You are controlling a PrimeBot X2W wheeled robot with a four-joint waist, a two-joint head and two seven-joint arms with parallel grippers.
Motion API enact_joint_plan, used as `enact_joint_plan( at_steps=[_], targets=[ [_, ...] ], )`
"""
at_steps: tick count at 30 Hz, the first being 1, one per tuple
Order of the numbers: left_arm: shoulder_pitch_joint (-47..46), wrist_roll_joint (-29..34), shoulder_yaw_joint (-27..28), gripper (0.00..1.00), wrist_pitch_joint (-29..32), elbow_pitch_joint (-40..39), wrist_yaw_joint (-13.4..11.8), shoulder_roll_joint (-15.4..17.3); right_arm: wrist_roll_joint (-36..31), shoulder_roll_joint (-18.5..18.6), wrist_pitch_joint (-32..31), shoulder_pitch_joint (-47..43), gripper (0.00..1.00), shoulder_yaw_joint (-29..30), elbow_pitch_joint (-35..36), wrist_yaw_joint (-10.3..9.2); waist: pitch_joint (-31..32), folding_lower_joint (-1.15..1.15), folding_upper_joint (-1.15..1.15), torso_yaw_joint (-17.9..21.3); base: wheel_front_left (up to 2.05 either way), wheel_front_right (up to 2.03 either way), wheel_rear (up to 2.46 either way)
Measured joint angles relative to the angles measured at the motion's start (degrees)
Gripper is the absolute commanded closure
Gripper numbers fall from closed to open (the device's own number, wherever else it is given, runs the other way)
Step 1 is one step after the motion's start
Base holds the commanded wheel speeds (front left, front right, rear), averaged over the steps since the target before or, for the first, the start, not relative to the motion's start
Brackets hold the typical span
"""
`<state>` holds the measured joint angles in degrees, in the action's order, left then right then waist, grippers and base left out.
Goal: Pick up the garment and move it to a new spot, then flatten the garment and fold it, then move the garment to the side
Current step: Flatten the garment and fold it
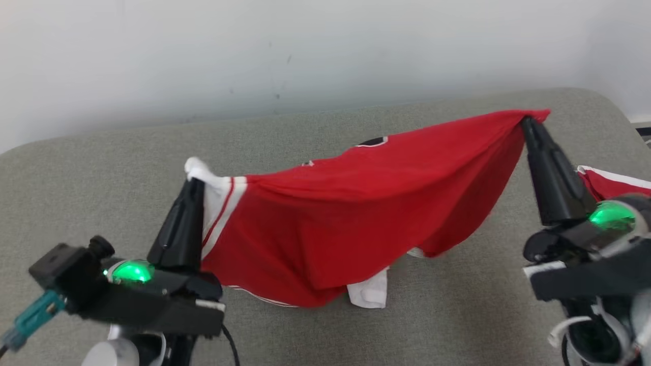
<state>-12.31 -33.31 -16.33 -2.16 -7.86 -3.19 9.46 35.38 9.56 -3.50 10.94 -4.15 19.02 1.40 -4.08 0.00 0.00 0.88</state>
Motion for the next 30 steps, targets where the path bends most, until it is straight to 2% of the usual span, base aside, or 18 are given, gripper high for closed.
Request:
enact_joint_plan(
  at_steps=[3, 6, 10, 13, 14, 16, 19, 21, 23, 25, 27, 30],
  targets=[
    [1.63, -0.86, -1.76, 1.00, -0.46, -9.01, 2.05, -0.01, 3.55, 0.33, -0.01, -0.55, 1.00, 0.81, 7.58, 2.02, -0.12, 0.00, 0.00, 0.37, 0.00, 0.00, 0.00],
    [2.70, -1.24, -2.38, 1.00, -0.46, -17.95, 2.70, 0.15, 6.72, 0.60, -0.05, -0.08, 1.00, 2.23, 14.10, 2.67, -0.35, 0.00, 0.00, 0.77, 0.00, 0.00, 0.00],
    [2.51, -1.67, -3.25, 1.00, 1.64, -24.49, 2.33, 0.03, 7.86, 2.01, -2.13, 3.45, 1.00, 3.39, 14.56, 2.64, -1.08, 0.00, 0.00, 1.29, 0.00, 0.00, 0.00],
    [-0.20, -1.94, -2.86, 1.00, 5.32, -20.35, 0.35, 0.10, 7.73, 3.81, -5.73, 8.21, 1.00, 2.50, 6.35, 2.24, -2.29, 0.00, 0.00, 1.56, 0.00, 0.00, 0.00],
    [-5.14, -1.34, -1.48, 1.00, 7.58, -12.82, -0.71, 0.43, 6.55, 4.79, -8.13, 12.48, 1.00, 0.15, -2.69, 2.11, -3.44, 0.01, 0.00, 1.69, 0.00, 0.00, 0.00],
    [-11.77, 0.80, 0.38, 1.00, 9.18, -3.34, -1.74, 0.86, 5.82, 4.55, -10.14, 18.90, 1.00, -2.47, -13.34, 2.05, -4.76, 0.02, 0.01, 1.81, 0.00, 0.00, 0.00],
    [-24.33, 6.24, 2.20, 1.00, 10.25, 8.48, -2.34, 2.25, 2.86, 2.88, -10.91, 33.59, 1.00, -3.89, -24.95, 1.23, -6.90, 0.03, 0.01, 2.07, 0.00, 0.00, 0.00],
    [-34.25, 9.82, 2.13, 1.00, 9.60, 12.33, -2.38, 1.88, 1.69, 2.65, -9.13, 43.73, 1.00, -1.71, -26.96, 1.03, -8.28, 0.04, 0.01, 2.24, 0.00, 0.00, 0.00],
    [-41.92, 13.54, 2.10, 1.00, 7.20, 10.93, -2.74, 0.77, 0.77, 3.53, -6.80, 50.80, 1.00, 0.44, -25.65, 0.65, -9.43, 0.04, 0.01, 2.28, 0.00, 0.00, 0.00],
    [-46.28, 17.14, 2.37, 1.00, 4.67, 9.16, -2.91, 0.60, -0.34, 5.36, -5.49, 53.95, 1.00, 0.92, -24.69, 1.19, -10.29, 0.01, 0.00, 2.13, 0.00, 0.00, 0.00],
    [-46.54, 20.00, 3.00, 1.00, 2.61, 8.43, -3.28, 1.71, -0.81, 6.42, -4.56, 53.89, 1.00, 0.68, -26.08, 1.98, -10.67, 0.01, -0.01, 1.71, 0.00, 0.00, 0.00],
    [-40.36, 22.02, 3.01, 1.00, 2.59, 7.86, -3.64, 3.13, -0.76, 6.60, -5.21, 48.59, 1.00, 0.02, -26.85, 2.23, -10.70, 0.02, 0.00, 1.27, 0.00, 0.00, 0.00]
  ],
)
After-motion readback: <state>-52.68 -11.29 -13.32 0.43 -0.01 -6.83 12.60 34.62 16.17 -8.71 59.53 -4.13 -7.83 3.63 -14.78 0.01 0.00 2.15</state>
